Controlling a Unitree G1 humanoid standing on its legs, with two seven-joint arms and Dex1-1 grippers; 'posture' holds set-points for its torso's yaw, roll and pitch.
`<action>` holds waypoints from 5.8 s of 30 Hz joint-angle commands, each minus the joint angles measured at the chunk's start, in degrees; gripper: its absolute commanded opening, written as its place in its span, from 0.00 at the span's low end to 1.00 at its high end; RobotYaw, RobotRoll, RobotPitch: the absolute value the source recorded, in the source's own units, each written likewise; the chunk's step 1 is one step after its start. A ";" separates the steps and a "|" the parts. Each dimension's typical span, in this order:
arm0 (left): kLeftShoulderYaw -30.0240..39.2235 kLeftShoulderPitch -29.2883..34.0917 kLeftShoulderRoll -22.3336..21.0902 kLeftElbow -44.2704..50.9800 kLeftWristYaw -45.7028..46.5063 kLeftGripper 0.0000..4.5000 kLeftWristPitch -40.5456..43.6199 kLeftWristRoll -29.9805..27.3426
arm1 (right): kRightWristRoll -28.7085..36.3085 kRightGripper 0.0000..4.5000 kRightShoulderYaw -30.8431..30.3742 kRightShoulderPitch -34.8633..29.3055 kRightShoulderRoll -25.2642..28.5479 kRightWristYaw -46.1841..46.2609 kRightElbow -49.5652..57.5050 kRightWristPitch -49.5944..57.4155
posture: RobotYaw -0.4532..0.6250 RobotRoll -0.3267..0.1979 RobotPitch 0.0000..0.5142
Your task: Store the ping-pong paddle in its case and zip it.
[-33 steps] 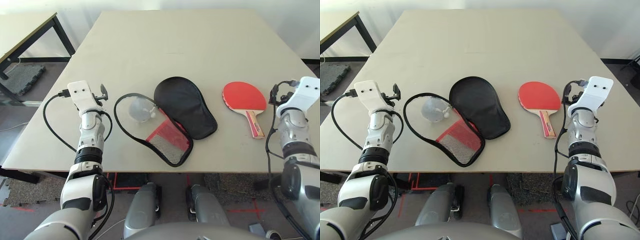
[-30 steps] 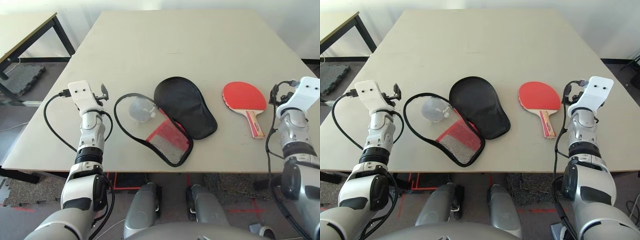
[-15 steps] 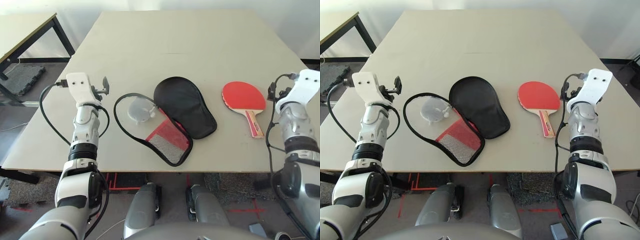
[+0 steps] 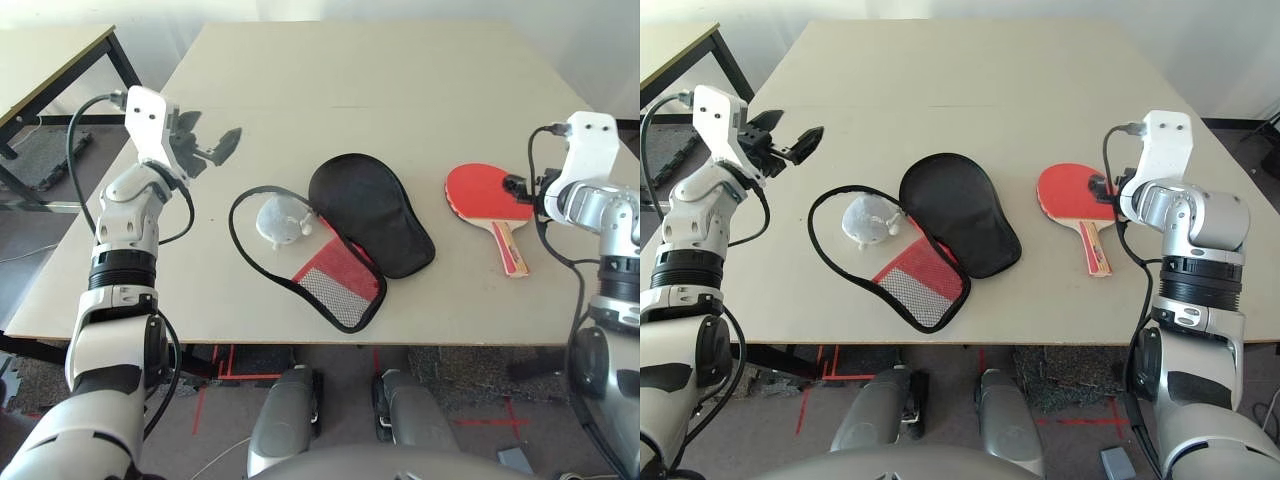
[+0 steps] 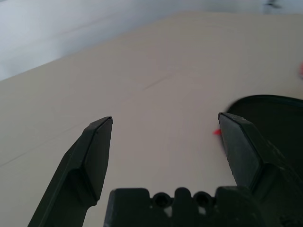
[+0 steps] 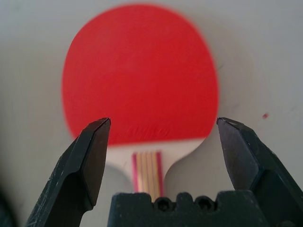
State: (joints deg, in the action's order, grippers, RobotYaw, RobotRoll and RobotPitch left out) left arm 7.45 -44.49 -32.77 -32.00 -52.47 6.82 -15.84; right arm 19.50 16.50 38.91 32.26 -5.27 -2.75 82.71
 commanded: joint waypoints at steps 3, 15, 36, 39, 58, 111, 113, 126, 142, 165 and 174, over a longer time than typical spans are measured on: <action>-3.30 2.16 -1.50 8.25 -9.61 1.00 7.60 -3.25 | -0.31 0.99 -2.23 -1.79 1.73 -2.56 2.40 4.04 | 0.42 0.62 0.21; -8.50 7.58 -7.09 19.58 -20.37 1.00 14.24 -3.97 | -1.50 0.99 -1.46 -7.02 -0.84 -3.90 1.88 5.33 | 0.43 0.62 0.23; -7.40 10.48 -8.23 22.19 -19.92 1.00 16.27 -4.82 | -0.15 0.23 -4.19 -3.20 0.52 -9.75 5.61 5.79 | 0.45 0.62 0.22; -7.58 10.94 -8.76 22.37 -19.82 1.00 16.39 -4.65 | 1.26 0.23 -4.79 -1.44 0.66 -11.58 7.37 6.85 | 0.46 0.62 0.22; -5.34 16.14 -12.74 27.42 -19.46 1.00 18.40 -6.10 | 3.48 0.23 -15.87 4.29 -11.02 -12.96 12.89 9.62 | 0.53 0.62 0.23; -5.95 17.50 -11.42 28.89 -16.06 1.00 18.73 -6.85 | 1.99 0.23 -22.74 -2.47 -16.89 -8.04 13.34 9.79 | 0.52 0.62 0.23; -5.96 17.49 -11.53 28.75 -16.16 1.00 18.77 -6.73 | 2.47 0.39 -22.34 -2.30 -17.37 -8.23 13.50 9.79 | 0.52 0.62 0.23; -0.62 19.77 -20.79 25.98 -18.92 1.00 19.20 -7.50 | 9.19 1.00 -18.87 -6.77 -7.16 -20.98 20.45 0.89 | 0.53 0.62 0.23; -2.81 28.24 -26.58 30.37 -23.87 1.00 20.98 -6.77 | 7.33 1.00 -17.00 -9.79 9.46 -40.16 11.22 -30.71 | 0.52 0.62 0.23; -17.06 2.81 3.59 21.56 -19.17 1.00 19.35 -5.95 | 7.96 1.00 -14.58 -13.69 14.00 -43.61 7.65 -30.10 | 0.47 0.62 0.24; -19.94 -3.12 12.44 7.07 -19.60 1.00 9.79 -1.01 | 14.55 1.00 -7.40 -17.85 11.45 -40.46 11.43 -20.42 | 0.40 0.62 0.25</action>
State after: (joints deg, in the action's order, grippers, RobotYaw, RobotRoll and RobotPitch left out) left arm -11.80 -46.69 -20.56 -23.52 -71.60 18.37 -18.20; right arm 32.26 7.50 22.02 44.22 -46.46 7.40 60.57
